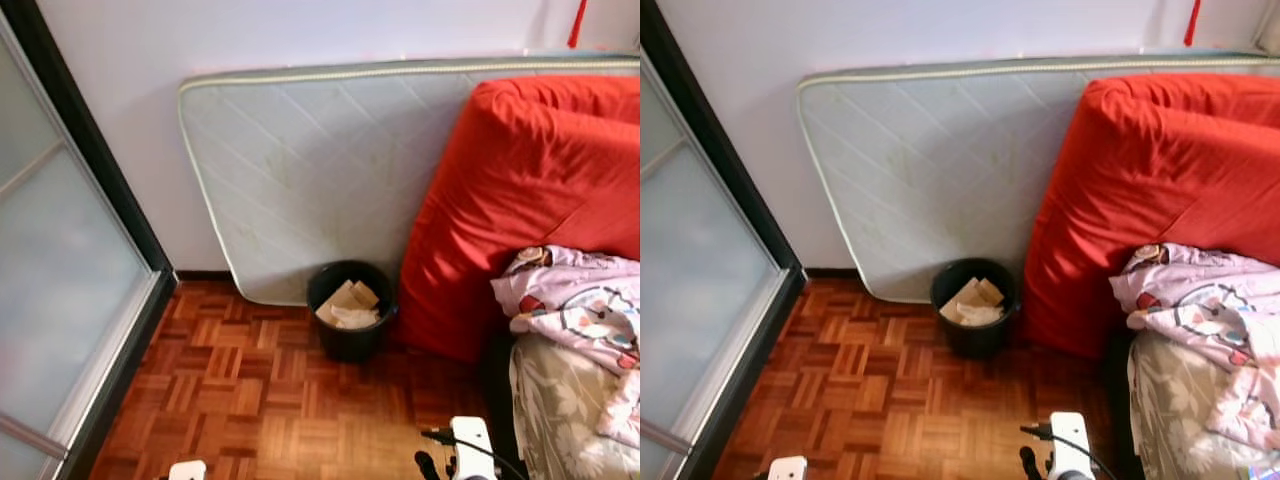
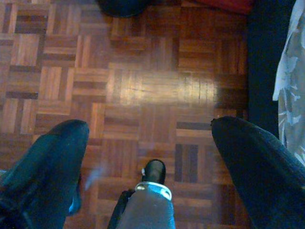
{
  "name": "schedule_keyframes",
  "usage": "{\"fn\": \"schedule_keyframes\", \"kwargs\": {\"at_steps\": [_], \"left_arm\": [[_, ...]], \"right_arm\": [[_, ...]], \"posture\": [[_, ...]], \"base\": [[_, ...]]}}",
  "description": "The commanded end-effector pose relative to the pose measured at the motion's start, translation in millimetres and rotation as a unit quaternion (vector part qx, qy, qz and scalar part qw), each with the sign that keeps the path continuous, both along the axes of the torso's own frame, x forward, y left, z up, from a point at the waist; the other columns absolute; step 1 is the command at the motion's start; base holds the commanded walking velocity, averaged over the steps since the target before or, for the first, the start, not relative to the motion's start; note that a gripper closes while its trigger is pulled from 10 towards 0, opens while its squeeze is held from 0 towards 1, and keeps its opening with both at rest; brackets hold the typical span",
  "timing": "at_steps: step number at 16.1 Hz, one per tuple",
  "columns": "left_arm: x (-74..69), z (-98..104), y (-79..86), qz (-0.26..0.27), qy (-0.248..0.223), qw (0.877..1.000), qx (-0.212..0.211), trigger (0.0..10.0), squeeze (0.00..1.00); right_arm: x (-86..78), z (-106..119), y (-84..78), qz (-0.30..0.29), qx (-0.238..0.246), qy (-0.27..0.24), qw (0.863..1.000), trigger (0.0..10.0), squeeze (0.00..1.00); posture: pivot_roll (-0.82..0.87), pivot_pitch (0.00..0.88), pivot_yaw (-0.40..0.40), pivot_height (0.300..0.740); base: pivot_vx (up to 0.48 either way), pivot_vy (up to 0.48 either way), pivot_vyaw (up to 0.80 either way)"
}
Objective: Clean up the room
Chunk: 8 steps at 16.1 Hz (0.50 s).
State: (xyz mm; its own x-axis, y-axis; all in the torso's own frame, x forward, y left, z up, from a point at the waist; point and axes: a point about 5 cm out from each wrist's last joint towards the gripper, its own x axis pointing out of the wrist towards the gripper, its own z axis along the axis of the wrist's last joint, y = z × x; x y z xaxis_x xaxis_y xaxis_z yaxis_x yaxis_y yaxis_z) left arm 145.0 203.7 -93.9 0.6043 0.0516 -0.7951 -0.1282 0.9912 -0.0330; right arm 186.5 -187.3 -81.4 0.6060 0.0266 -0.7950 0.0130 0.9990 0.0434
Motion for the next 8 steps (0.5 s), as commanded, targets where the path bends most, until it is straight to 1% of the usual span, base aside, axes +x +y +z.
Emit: {"fn": "schedule_keyframes", "kwargs": {"at_steps": [1,8], "left_arm": [[0.8,0.6,2.7,-0.002,0.002,1.000,0.006,10.0,0.00],[0.8,0.5,2.8,-0.002,0.002,1.000,0.008,10.0,0.00]], "right_arm": [[0.7,0.2,-0.1,-0.002,0.001,0.002,1.000,10.0,0.00],[-0.3,-0.6,0.5,0.002,-0.002,0.008,1.000,10.0,0.00]], "posture": [[0.04,0.000,0.054,0.713],[0.04,0.000,0.053,0.713]], "base": [[0.000,0.000,-0.80],[0.000,0.000,-0.80]]}}
